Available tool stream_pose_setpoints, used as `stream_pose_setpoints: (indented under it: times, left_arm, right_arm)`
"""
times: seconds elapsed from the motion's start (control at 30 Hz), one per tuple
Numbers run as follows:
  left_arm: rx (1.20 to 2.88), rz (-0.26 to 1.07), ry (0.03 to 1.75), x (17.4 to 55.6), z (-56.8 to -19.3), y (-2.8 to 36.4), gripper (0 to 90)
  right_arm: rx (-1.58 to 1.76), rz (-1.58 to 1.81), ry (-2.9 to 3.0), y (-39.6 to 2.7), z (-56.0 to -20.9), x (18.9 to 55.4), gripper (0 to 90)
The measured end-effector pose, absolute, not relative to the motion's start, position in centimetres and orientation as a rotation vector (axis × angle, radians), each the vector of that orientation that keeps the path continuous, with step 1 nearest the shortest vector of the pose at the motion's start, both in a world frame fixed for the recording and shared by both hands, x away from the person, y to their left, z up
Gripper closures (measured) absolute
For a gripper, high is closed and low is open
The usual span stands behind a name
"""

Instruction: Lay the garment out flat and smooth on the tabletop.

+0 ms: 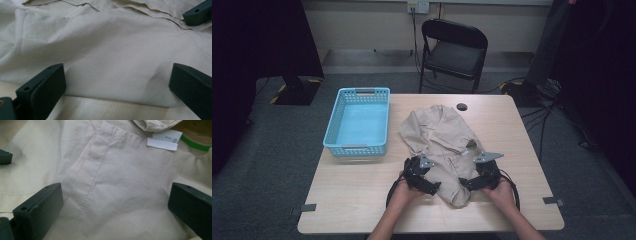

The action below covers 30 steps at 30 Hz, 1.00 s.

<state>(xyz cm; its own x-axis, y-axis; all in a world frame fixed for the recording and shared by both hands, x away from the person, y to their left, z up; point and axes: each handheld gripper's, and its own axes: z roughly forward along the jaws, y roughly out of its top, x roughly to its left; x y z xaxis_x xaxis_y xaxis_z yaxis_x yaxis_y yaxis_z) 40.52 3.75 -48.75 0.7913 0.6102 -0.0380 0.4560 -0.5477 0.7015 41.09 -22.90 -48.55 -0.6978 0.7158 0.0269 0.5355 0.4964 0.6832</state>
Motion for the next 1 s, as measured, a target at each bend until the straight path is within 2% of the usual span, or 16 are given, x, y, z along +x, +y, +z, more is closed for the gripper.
stream_pose_setpoints:
  times: [0.3, 0.37, 0.67, 1.0]
  left_arm:
    - [2.245, 0.271, 0.786, 40.5, -48.8, 3.8, 0.2]
    - [2.244, 0.270, 0.788, 40.5, -48.8, 3.8, 0.2]
    - [2.244, 0.269, 0.787, 40.5, -48.8, 3.8, 0.1]
    - [2.244, 0.266, 0.786, 40.5, -48.8, 3.8, 0.0]
  right_arm:
    - [1.069, 0.999, 2.477, -22.9, -48.5, 41.0, 0.4]
    - [1.041, 1.031, 2.476, -23.0, -48.4, 40.9, 5.7]
    - [0.997, 1.063, 2.454, -22.2, -46.3, 42.5, 9.5]
    - [0.921, 1.028, 2.454, -19.7, -44.8, 45.6, 28.4]
